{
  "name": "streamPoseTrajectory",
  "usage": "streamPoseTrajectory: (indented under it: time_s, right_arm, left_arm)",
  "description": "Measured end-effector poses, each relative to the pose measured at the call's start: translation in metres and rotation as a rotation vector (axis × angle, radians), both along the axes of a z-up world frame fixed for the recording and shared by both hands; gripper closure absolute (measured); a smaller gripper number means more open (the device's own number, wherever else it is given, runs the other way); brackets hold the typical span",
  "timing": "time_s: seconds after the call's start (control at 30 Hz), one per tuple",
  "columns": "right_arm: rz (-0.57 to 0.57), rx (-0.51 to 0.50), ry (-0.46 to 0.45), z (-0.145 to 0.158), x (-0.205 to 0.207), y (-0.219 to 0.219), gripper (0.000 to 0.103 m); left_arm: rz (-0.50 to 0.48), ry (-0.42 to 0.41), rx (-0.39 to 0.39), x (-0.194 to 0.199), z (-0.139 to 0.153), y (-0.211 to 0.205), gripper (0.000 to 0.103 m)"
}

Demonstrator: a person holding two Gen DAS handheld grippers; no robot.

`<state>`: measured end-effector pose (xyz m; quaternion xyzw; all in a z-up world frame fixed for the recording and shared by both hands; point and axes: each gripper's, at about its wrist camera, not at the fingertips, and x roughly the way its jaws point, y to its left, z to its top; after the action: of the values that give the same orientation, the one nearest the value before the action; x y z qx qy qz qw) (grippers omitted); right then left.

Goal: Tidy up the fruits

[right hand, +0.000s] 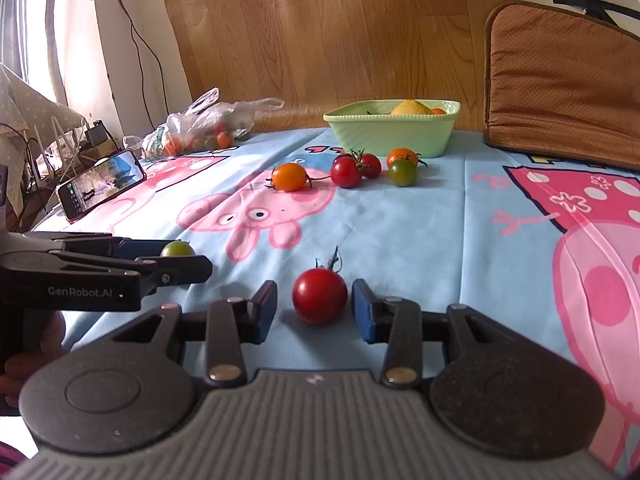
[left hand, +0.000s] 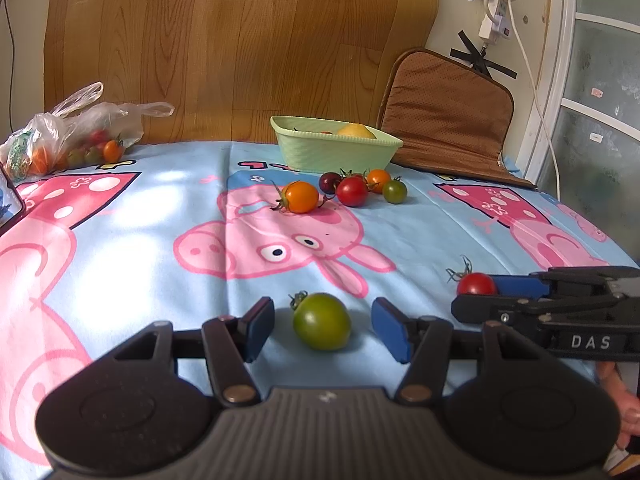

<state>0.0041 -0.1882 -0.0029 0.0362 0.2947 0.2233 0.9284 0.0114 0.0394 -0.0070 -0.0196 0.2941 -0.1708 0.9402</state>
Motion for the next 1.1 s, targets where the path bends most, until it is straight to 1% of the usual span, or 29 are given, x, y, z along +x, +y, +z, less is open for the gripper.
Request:
streamPoseTrajectory:
  time_s: [0.17,0.23,0.3,0.33,0.37,0.4,0.47,0.6,0.7,0.77,0.87,0.93,1.03,1.1]
  right_arm:
    - [0.001,-0.024,-0.009,0.0,-0.002,0.004,0.059]
    - [0.001,-0.033,-0.012,0.001,-0.002,0.005,0.059]
    - [0.002,-0.043,-0.016,0.001,-0.003,0.006,0.059]
    - [0.003,-0.049,-0.018,0.001,-0.003,0.007,0.059]
    - [0.003,-0.057,-0.021,0.001,-0.004,0.008,0.059]
    - [0.004,-0.067,-0.024,0.0,-0.004,0.009,0.063]
    - [-0.003,-0.092,-0.035,0.0,-0.005,0.012,0.071]
    - [-0.008,-0.094,-0.036,0.001,-0.004,0.011,0.071]
    - [-0.017,-0.04,-0.015,0.005,0.002,0.004,0.071]
    - [-0.012,-0.018,-0.003,0.009,0.009,0.001,0.071]
    - [-0.007,-0.008,-0.017,0.019,0.025,-0.002,0.071]
    - [-0.008,-0.006,-0.05,0.028,0.041,-0.004,0.071]
    - [-0.03,0.009,-0.103,0.043,0.072,-0.01,0.071]
    - [-0.052,0.016,-0.132,0.051,0.098,-0.015,0.071]
  left_arm:
    - [0.0,0.0,-0.006,0.0,0.0,0.001,0.05]
    - [-0.001,-0.002,-0.002,0.0,0.0,0.001,0.052]
    - [-0.003,-0.006,0.004,-0.001,-0.001,0.0,0.06]
    - [-0.004,-0.009,0.008,-0.002,-0.001,-0.001,0.062]
    - [-0.007,-0.011,0.011,-0.002,-0.001,-0.002,0.068]
    - [-0.012,-0.012,0.013,-0.003,-0.001,-0.002,0.073]
    - [-0.021,-0.013,0.019,-0.004,-0.001,-0.004,0.073]
    - [-0.044,0.008,-0.022,-0.001,0.004,-0.002,0.073]
    - [-0.058,-0.002,-0.034,0.008,0.016,-0.003,0.073]
    - [-0.073,-0.021,-0.038,0.018,0.028,-0.006,0.073]
    - [-0.089,-0.044,-0.044,0.045,0.048,-0.011,0.073]
    - [-0.089,-0.054,-0.045,0.068,0.06,-0.015,0.073]
    - [-0.077,-0.086,-0.024,0.107,0.077,-0.024,0.073]
    - [-0.068,-0.084,-0.032,0.137,0.086,-0.029,0.073]
